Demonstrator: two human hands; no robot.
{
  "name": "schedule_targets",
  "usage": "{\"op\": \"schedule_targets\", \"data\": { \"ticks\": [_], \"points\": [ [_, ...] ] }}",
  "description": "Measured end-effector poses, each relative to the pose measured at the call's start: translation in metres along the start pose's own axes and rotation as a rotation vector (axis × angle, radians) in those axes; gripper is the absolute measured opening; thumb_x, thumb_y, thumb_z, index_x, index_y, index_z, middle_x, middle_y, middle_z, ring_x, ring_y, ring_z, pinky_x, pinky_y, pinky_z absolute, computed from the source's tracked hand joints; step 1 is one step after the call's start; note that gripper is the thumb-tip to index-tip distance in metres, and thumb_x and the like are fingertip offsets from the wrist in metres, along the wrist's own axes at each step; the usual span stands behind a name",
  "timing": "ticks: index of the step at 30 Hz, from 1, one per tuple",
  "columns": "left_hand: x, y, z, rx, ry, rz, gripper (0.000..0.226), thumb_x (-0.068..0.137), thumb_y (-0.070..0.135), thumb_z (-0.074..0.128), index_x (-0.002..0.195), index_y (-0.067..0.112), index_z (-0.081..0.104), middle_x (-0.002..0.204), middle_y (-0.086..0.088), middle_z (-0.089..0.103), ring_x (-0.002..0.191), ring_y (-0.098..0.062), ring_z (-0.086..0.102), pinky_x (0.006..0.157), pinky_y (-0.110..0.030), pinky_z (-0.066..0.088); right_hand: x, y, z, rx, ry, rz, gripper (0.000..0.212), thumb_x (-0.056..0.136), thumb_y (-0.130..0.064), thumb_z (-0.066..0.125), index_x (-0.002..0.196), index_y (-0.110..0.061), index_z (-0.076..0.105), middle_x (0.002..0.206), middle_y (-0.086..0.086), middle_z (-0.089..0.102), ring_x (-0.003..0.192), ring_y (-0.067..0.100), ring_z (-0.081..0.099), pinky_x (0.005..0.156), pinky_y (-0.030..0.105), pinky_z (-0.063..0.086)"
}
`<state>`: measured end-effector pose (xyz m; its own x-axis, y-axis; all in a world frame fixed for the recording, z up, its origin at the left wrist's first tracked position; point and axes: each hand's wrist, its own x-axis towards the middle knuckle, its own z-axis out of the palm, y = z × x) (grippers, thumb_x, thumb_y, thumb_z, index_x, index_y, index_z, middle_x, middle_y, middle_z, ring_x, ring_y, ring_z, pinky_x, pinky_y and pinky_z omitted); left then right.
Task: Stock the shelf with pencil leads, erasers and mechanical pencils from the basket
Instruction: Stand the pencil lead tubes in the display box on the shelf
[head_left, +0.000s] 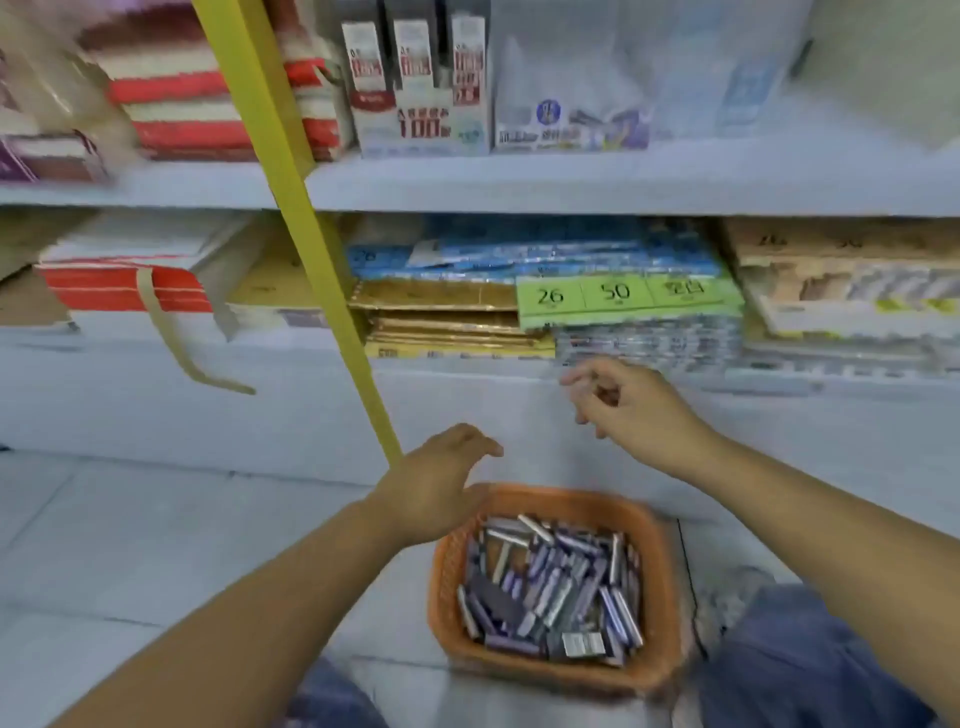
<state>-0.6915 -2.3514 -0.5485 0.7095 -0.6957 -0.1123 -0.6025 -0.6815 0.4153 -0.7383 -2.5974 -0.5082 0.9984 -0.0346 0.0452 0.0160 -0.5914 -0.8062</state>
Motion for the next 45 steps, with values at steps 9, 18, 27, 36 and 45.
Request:
{"op": "schedule_targets", "data": {
  "ticks": [9, 18, 27, 36, 45],
  "points": [
    [-0.019, -0.041, 0.199, -0.373, -0.318, -0.375, 0.038, 0.089, 0.018, 0.07, 0.126, 0.016, 0.062, 0.122, -0.002, 0.063, 0.105, -0.015, 0.06, 0.088, -0.02, 0.045, -0.086, 0.205, 0.12, -0.101, -0.456, 0.631, 0.021, 0.092, -0.019, 0.061, 0.111, -0.029, 0.063, 0.109, 0.002, 0.064, 0.09, 0.013, 0.061, 0.072, 0.023, 0.048],
    [0.005, -0.067, 0.246, -0.366, -0.38, -0.383, 0.053, 0.082, 0.012, 0.077, 0.132, 0.01, 0.058, 0.137, -0.01, 0.049, 0.124, -0.025, 0.049, 0.104, -0.022, 0.033, -0.104, 0.244, 0.172, -0.221, -0.614, 0.567, 0.041, 0.083, -0.02, 0.071, 0.122, -0.023, 0.06, 0.12, 0.004, 0.049, 0.112, 0.018, 0.045, 0.09, 0.024, 0.036],
    [0.03, -0.085, 0.251, -0.217, -0.408, -0.387, 0.054, 0.079, 0.005, 0.076, 0.13, 0.017, 0.06, 0.139, -0.005, 0.044, 0.122, -0.025, 0.051, 0.106, -0.035, 0.042, -0.106, 0.245, 0.181, -0.281, -0.559, 0.533, 0.036, 0.087, -0.035, 0.067, 0.122, -0.026, 0.059, 0.118, 0.002, 0.054, 0.113, 0.019, 0.045, 0.093, 0.032, 0.04],
    [0.03, -0.079, 0.247, -0.169, -0.331, -0.401, 0.015, 0.089, 0.031, 0.071, 0.102, 0.023, 0.073, 0.101, 0.005, 0.052, 0.091, -0.016, 0.052, 0.077, -0.03, 0.045, -0.107, 0.238, 0.174, -0.239, -0.307, 0.576, 0.012, 0.091, -0.032, 0.063, 0.085, -0.027, 0.053, 0.076, -0.01, 0.051, 0.075, 0.015, 0.053, 0.056, 0.027, 0.036],
    [0.019, -0.075, 0.243, -0.503, -0.247, -0.585, 0.004, 0.098, 0.033, 0.056, 0.098, 0.029, 0.057, 0.09, 0.003, 0.066, 0.079, -0.012, 0.061, 0.063, -0.026, 0.046, -0.074, 0.237, 0.157, -0.365, -0.052, 0.461, 0.019, 0.093, -0.025, 0.058, 0.104, -0.009, 0.058, 0.108, 0.006, 0.054, 0.107, 0.021, 0.043, 0.083, 0.027, 0.031]
  ]
}}
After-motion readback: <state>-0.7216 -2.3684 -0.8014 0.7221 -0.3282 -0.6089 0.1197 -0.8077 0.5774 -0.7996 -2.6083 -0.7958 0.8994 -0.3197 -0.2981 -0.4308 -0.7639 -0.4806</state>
